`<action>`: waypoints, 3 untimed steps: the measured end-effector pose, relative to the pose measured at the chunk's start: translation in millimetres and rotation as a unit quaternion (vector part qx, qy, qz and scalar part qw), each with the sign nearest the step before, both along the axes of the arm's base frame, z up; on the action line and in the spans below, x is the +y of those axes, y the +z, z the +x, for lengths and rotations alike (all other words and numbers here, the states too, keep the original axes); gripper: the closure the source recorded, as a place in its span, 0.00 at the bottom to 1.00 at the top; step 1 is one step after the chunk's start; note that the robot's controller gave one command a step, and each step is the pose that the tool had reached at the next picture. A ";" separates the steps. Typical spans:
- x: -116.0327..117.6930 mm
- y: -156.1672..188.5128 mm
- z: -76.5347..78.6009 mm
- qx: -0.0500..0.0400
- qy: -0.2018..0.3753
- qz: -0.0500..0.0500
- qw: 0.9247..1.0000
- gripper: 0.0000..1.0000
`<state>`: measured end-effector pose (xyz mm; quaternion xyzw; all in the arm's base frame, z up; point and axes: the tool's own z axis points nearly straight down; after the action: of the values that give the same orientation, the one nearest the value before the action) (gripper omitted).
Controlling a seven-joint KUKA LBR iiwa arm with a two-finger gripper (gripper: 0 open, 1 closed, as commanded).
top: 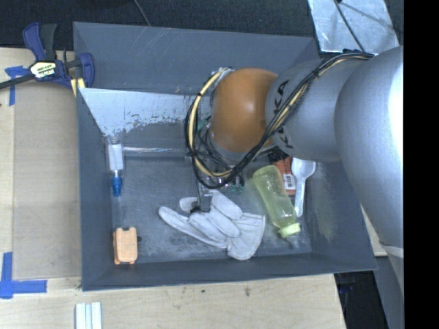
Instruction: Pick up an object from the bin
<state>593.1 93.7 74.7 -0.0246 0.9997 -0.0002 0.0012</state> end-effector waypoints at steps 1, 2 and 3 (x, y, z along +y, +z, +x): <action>12.5 -0.4 -19.4 -0.001 0.011 0.001 1.000 0.00; 17.9 -2.9 -47.5 -0.001 0.006 0.001 1.000 0.00; 8.5 27.4 -39.7 0.003 0.052 0.000 0.999 0.00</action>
Offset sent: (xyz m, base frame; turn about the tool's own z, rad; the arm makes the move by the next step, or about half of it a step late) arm -0.0564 0.0198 -0.0047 -0.0080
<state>553.4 102.2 102.1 -0.0762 0.9971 0.0003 -0.0018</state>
